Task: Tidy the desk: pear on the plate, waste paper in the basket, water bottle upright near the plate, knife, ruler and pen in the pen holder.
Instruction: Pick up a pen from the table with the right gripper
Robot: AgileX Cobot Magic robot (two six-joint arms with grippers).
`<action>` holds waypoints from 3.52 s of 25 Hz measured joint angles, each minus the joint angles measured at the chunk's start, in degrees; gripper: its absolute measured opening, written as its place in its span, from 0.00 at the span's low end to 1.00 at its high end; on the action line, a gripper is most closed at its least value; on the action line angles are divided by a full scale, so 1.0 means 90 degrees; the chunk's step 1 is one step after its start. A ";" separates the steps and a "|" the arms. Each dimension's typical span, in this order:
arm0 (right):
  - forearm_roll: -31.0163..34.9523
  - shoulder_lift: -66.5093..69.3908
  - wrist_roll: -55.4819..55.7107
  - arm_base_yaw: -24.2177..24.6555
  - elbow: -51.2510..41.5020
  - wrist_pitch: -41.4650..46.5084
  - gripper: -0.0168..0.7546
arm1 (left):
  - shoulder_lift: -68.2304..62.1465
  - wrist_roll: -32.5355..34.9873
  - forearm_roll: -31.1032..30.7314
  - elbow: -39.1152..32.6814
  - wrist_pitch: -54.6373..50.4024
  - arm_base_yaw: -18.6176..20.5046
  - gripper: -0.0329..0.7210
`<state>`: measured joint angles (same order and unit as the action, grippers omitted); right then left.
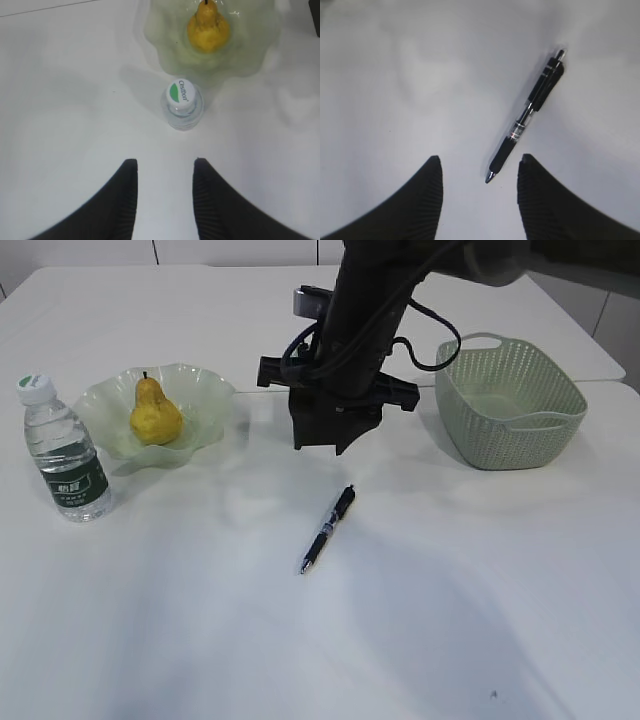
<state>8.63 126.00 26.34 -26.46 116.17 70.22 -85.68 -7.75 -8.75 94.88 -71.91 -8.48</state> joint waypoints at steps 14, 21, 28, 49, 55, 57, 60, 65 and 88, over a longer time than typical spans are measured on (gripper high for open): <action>0.0212 0.0324 0.1609 -0.0031 0.0000 0.0023 0.65 | 0.0000 0.0091 -0.0352 0.0000 0.0000 0.0000 0.39; 0.0046 0.0715 0.1840 -0.0031 0.0000 0.0023 0.68 | 0.0000 0.0098 -0.0352 0.0000 0.0000 0.0000 0.39; -0.0101 0.1007 0.1855 -0.0031 0.0000 -0.0002 0.68 | 0.0000 0.0098 -0.0352 0.0000 0.0000 0.0000 0.39; 0.0003 0.1493 0.2015 -0.0031 0.0000 -0.0011 0.68 | -0.0152 0.0098 -0.0358 0.0000 0.0000 0.0000 0.39; -0.0009 0.1534 0.2031 -0.0031 0.0005 -0.0015 0.68 | -0.0152 0.0098 -0.0358 0.0000 0.0000 0.0000 0.39; -0.0049 0.1534 0.2031 -0.0031 0.0005 -0.0015 0.68 | -0.0152 0.0098 -0.0358 0.0000 0.0000 0.0000 0.39; -0.0172 0.1546 0.2031 -0.0031 0.0005 -0.0015 0.61 | -0.0152 0.0098 -0.0358 0.0000 0.0000 0.0000 0.39; -0.0503 0.1549 0.2015 -0.0031 0.0005 -0.0015 0.33 | -0.0152 0.0098 -0.0358 0.0000 0.0000 0.0000 0.39; -0.0959 0.1535 -0.0718 -0.0042 0.1025 -0.0026 0.14 | -0.0152 0.0098 -0.0285 0.0000 0.0000 0.0000 0.39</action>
<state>0.00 139.82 19.88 -26.84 125.40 69.99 -87.05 -6.87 -11.32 94.88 -71.91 -8.48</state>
